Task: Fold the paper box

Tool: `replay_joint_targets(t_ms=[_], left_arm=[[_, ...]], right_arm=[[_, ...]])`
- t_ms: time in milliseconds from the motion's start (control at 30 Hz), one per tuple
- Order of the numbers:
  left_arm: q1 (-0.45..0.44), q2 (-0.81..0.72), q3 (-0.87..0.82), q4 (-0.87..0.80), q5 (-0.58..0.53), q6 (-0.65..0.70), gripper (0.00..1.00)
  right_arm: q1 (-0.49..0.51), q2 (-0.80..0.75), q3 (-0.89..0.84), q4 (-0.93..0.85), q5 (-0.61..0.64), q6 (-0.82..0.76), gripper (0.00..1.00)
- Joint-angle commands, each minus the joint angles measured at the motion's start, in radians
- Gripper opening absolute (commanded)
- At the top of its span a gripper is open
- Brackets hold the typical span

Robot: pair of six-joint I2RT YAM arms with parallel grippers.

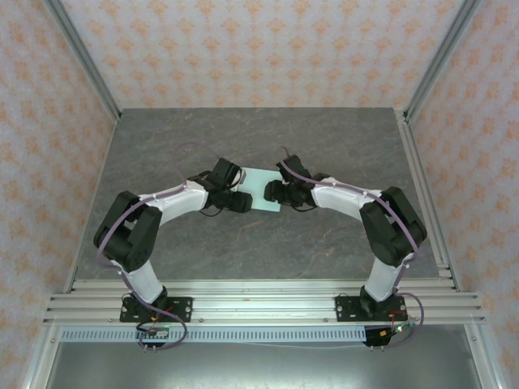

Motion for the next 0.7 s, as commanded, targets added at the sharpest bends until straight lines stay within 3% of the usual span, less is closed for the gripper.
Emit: replay_joint_targets(t_ms=[0, 300, 667], left_arm=[[0.003, -0.058, 0.02, -0.038, -0.041, 0.011, 0.64], [0.016, -0.064, 0.178, -0.124, -0.12, 0.042, 0.75], [0.098, 0.271, 0.539, -0.226, -0.034, 0.104, 0.77]], right_arm=[[-0.001, 0.005, 0.041, -0.048, 0.032, -0.021, 0.6], [0.0, -0.068, 0.057, -0.104, 0.045, -0.004, 0.64], [0.016, -0.204, -0.144, 0.005, 0.016, 0.103, 0.6]])
